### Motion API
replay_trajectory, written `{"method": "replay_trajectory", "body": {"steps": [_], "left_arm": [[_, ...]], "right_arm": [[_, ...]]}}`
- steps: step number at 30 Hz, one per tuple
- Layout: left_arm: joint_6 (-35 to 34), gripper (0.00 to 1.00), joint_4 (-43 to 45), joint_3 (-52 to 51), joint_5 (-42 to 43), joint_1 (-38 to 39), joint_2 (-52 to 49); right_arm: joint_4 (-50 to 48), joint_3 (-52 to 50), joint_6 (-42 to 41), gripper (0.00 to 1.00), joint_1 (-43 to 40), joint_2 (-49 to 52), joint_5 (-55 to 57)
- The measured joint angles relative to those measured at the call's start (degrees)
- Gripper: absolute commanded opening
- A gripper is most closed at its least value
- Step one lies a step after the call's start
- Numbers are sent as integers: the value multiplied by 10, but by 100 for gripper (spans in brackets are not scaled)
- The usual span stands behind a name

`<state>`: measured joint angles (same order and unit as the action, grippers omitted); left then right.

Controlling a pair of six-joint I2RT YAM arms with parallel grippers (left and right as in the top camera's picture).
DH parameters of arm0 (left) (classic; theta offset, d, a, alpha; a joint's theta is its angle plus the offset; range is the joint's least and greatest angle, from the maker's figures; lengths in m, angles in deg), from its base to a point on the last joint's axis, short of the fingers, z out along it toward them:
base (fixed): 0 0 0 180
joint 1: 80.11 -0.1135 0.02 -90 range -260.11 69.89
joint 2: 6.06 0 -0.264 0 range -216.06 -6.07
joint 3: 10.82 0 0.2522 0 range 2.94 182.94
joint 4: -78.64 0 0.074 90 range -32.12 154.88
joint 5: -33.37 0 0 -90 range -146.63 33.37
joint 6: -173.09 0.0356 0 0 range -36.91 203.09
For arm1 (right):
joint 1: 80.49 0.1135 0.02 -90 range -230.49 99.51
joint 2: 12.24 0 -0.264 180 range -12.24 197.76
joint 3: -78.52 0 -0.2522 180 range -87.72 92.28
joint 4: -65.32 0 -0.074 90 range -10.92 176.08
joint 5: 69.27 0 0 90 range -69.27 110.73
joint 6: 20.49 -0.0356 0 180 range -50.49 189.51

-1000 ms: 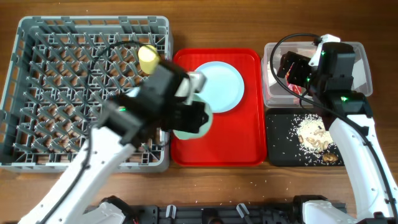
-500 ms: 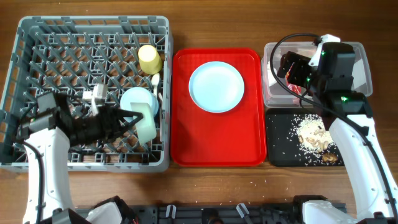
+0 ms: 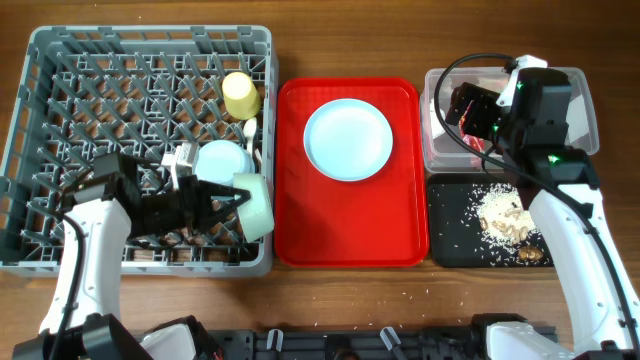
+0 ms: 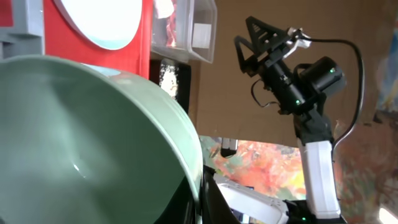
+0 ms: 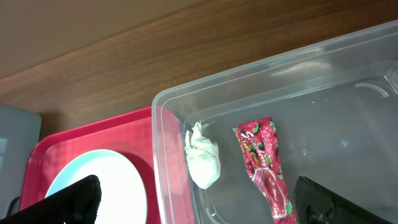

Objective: Sort waste into correct bins and load items into the dishwasher rack
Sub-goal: 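Carry the green bowl into the front of the rack, then push the green bowl upright into a rack slot with the left gripper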

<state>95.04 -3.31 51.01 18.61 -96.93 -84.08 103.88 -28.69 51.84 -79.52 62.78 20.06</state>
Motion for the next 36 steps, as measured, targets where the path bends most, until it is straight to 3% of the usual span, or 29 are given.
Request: {"method": "replay_trajectory", "body": {"steps": [11,12,15,18,20,21,29,31,32,33,34,36], "left_arm": [[-6,4,14,17,-57,-4,9],[-7,4,29,17,-106,-6,10],[-35,17,47,10,-158,-14,1],[-50,38,52,9,-238,-34,0],[-74,69,50,2,-290,-43,-3],[-86,100,49,3,-300,-44,-3],[-149,100,-46,157,-324,-42,37],[-158,100,-49,161,-333,-29,84],[-163,77,-49,162,-341,3,127],[-166,12,-42,163,-342,28,151],[-170,4,-36,164,-343,50,162],[-172,4,-31,164,-343,106,169]], "right_arm": [[0,0,0,100,0,0,0],[0,0,0,100,0,0,0],[0,0,0,100,0,0,0],[0,0,0,100,0,0,0],[0,0,0,100,0,0,0],[0,0,0,100,0,0,0],[0,0,0,100,0,0,0],[0,0,0,100,0,0,0],[0,0,0,100,0,0,0],[0,0,0,100,0,0,0],[0,0,0,100,0,0,0],[0,0,0,100,0,0,0]]}}
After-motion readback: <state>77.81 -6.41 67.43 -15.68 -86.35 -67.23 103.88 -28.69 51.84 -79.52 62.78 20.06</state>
